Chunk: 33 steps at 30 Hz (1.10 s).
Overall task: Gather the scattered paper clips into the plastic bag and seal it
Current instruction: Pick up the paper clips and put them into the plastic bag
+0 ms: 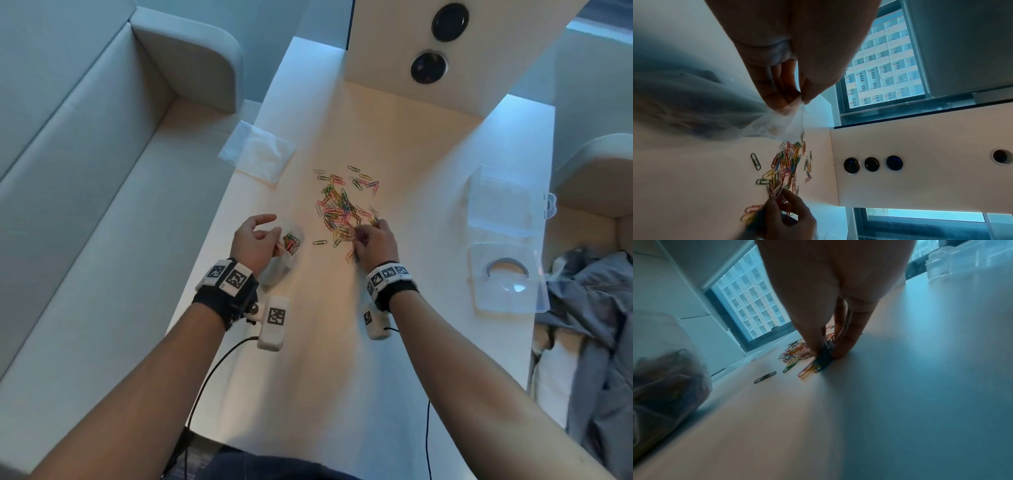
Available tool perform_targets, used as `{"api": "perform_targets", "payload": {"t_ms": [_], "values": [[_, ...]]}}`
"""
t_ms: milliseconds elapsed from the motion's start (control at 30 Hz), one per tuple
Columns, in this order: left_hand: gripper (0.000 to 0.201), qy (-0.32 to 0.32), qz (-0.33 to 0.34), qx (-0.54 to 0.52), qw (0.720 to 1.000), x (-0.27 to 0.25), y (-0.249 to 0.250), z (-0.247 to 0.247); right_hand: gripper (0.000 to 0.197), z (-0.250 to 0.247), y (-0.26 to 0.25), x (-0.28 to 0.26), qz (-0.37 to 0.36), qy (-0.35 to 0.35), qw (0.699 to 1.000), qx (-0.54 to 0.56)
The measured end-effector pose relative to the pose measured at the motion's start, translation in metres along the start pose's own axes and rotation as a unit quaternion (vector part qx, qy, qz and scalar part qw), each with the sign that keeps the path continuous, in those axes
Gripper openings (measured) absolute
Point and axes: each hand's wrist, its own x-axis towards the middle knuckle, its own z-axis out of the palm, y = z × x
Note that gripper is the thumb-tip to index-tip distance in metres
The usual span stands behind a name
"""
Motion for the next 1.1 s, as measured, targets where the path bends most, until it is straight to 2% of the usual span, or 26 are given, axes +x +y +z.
{"api": "perform_targets", "payload": {"t_ms": [133,200,267,300,333,400,433,467,500,533,667,833,967,1100], "values": [[0.033,-0.015,-0.009,0.0,1.0,0.0,-0.001,0.007,0.012,-0.007,0.005,0.004,0.001,0.016,1.0,0.007],[0.037,-0.017,-0.015,-0.001,1.0,0.0,0.0,0.011,0.01,-0.014,0.01,0.004,0.064,0.01,0.996,0.057],[0.039,-0.019,-0.02,0.007,1.0,0.001,0.001,0.015,0.011,-0.023,0.019,0.001,0.17,0.001,0.97,0.174],[0.039,-0.021,-0.022,0.017,0.999,0.001,0.001,0.017,0.013,-0.027,0.023,-0.001,0.224,-0.012,0.936,0.27],[0.038,-0.022,-0.022,0.027,0.999,0.002,0.001,0.019,0.017,-0.031,0.025,-0.003,0.263,-0.027,0.884,0.386],[0.031,-0.022,-0.026,0.041,0.999,0.002,0.0,0.023,0.026,-0.04,0.024,-0.007,0.283,-0.043,0.77,0.57],[0.025,-0.02,-0.027,0.045,0.998,0.002,0.0,0.025,0.029,-0.043,0.021,-0.009,0.282,-0.053,0.725,0.626],[0.019,-0.02,-0.029,0.052,0.998,0.002,0.0,0.028,0.032,-0.046,0.016,-0.011,0.274,-0.069,0.69,0.667],[0.016,-0.018,-0.032,0.057,0.998,0.001,0.0,0.03,0.033,-0.049,0.009,-0.013,0.259,-0.091,0.672,0.688],[0.015,-0.017,-0.036,0.058,0.998,0.001,0.0,0.033,0.032,-0.051,0.001,-0.015,0.244,-0.115,0.67,0.692],[0.017,-0.022,-0.048,0.034,0.998,-0.002,0.002,0.041,0.02,-0.045,-0.043,-0.024,0.185,-0.189,0.744,0.614],[0.02,-0.038,-0.03,0.014,0.999,-0.006,0.004,0.042,0.022,-0.025,-0.07,-0.022,0.156,-0.221,0.843,0.465],[0.012,-0.048,-0.022,0.018,0.998,-0.003,0.005,0.04,0.032,-0.02,-0.074,-0.014,0.125,-0.232,0.903,0.338],[0.006,-0.057,-0.013,0.022,0.998,-0.002,0.008,0.042,0.026,-0.029,-0.086,-0.01,0.059,-0.23,0.948,0.213]]}}
